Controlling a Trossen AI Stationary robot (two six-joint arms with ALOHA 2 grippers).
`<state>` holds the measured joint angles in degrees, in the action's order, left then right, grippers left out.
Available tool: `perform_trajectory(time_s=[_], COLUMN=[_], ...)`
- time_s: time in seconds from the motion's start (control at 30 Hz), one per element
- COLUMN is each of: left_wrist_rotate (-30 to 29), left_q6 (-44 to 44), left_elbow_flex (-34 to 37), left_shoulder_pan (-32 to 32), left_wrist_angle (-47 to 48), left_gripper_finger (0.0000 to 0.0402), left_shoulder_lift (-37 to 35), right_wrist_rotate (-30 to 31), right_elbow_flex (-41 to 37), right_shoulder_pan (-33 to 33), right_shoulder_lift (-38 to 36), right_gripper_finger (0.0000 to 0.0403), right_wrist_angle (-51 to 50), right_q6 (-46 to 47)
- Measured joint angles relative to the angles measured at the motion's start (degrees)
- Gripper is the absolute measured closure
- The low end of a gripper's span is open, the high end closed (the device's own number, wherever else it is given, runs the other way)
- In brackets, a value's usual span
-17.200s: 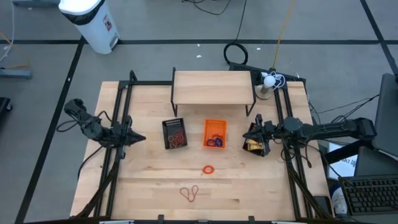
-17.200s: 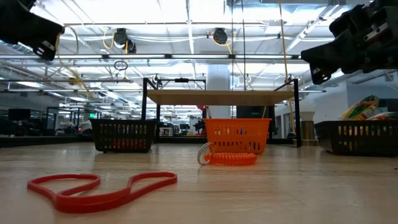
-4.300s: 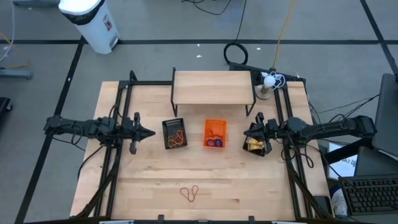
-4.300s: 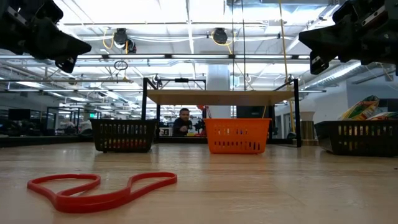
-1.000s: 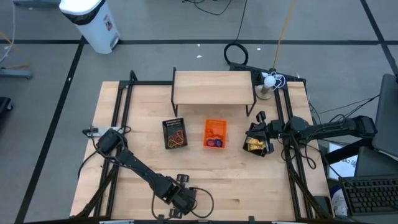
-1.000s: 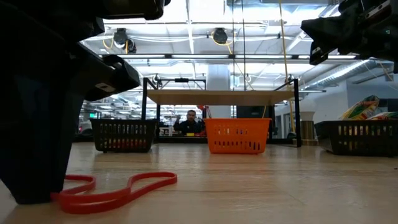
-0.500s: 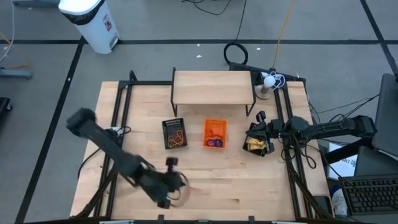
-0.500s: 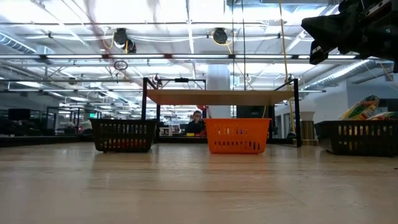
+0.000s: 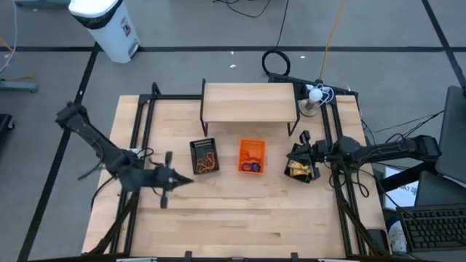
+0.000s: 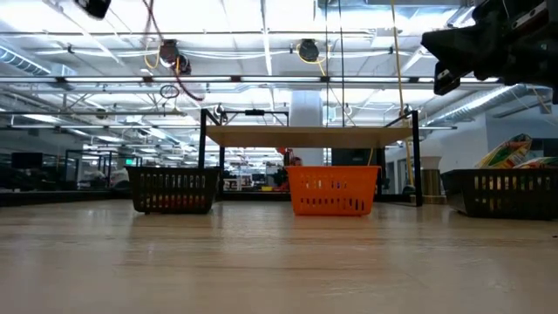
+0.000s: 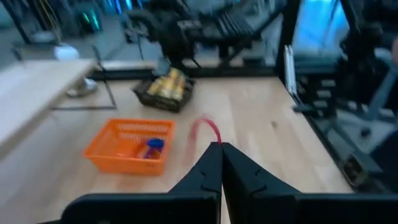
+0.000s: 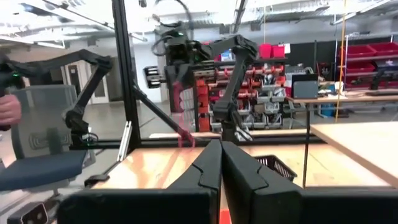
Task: Pick & Place Office Desk Supplies
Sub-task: Put the red rubber band into the left black bin
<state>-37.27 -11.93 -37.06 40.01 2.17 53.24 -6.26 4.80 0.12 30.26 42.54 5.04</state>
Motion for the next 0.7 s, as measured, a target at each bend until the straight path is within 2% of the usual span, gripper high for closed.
perform_trajectory(time_s=[0.2,0.37,0.57,0.7], left_wrist_rotate=[-2.7,-6.7,-8.7,-9.8], left_q6=[12.1,15.7,16.8,18.5], left_elbow_flex=[16.7,25.4,31.2,32.5], left_shoulder_pan=[2.1,1.6,1.1,1.1], left_wrist_angle=[-16.8,-21.1,-22.1,-22.0], left_gripper_finger=[0.0401,0.0401,0.0401,0.0401], left_shoulder_lift=[-17.2,-30.1,-39.2,-40.7], right_wrist_rotate=[0.2,1.0,6.9,7.6], right_elbow_flex=[0.0,0.0,0.0,0.0], right_shoulder_pan=[0.0,0.0,-1.0,-3.1], right_shoulder_lift=[0.0,0.0,0.0,0.0], right_gripper_finger=[0.0399,0.0399,0.0399,0.0399], right_wrist_angle=[-2.2,-0.6,0.3,0.6], right_q6=[-3.2,-9.8,-14.5,-11.2])
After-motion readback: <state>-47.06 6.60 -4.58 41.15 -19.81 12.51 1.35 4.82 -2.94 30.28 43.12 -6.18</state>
